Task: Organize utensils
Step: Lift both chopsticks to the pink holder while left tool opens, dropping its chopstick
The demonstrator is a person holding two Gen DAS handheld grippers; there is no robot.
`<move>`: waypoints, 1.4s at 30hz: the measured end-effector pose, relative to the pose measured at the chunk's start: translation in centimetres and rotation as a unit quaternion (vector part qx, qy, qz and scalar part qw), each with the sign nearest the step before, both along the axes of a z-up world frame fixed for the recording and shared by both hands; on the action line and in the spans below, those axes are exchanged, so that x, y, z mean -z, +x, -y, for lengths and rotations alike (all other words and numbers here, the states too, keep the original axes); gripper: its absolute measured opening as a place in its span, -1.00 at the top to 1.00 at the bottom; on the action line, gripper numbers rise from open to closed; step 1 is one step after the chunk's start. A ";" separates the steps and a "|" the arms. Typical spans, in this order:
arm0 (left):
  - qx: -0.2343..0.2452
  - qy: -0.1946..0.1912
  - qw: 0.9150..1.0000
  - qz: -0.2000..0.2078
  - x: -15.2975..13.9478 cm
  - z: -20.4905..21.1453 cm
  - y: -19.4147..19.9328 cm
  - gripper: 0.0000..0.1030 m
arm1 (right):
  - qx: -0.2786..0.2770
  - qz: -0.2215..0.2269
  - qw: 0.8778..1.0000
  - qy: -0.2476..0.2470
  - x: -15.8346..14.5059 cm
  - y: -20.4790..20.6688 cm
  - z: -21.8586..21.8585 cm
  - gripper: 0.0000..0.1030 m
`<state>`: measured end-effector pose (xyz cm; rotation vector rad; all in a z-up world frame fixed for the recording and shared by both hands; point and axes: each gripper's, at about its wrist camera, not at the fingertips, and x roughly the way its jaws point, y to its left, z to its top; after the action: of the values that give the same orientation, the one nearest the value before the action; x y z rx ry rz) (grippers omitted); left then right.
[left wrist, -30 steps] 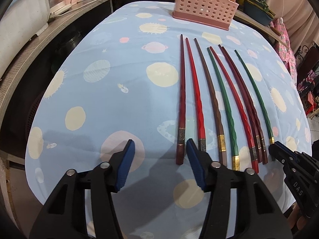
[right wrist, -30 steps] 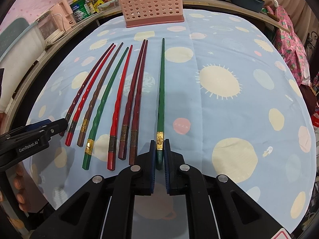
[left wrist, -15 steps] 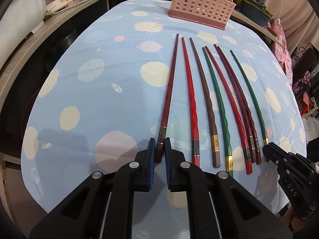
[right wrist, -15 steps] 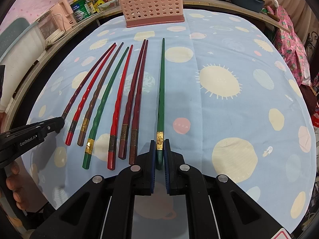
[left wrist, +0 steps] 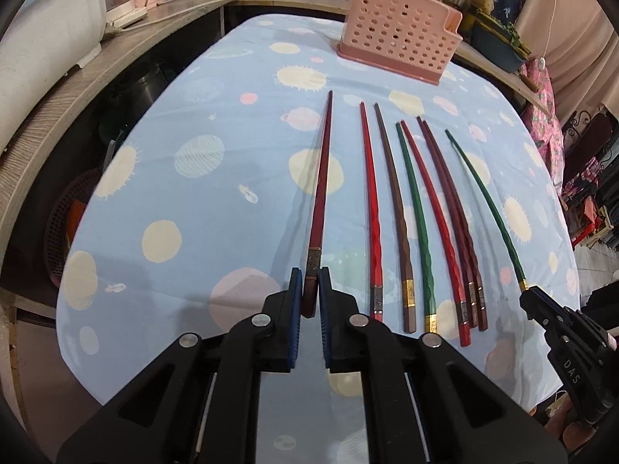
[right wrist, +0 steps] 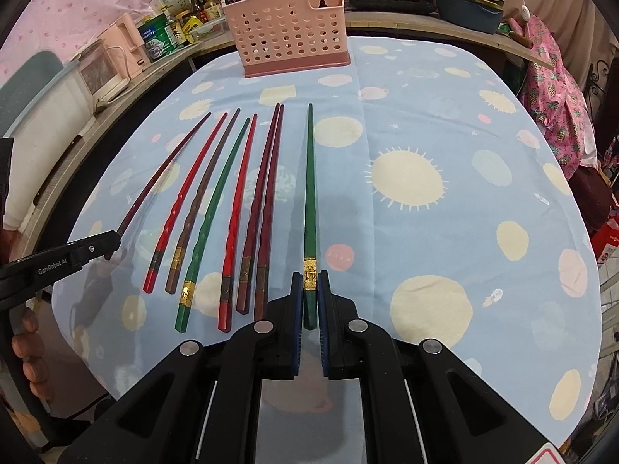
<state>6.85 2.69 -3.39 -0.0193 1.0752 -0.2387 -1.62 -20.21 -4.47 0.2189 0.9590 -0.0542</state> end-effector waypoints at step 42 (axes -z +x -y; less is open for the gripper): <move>-0.021 -0.080 0.974 0.210 -21.8 2.0 14.5 0.86 | 0.062 0.222 0.970 0.077 -19.8 13.5 11.8 0.86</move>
<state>21.35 0.64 18.46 -0.1305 0.6308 -0.2768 11.92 -32.01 15.35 0.4155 0.5022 -0.0421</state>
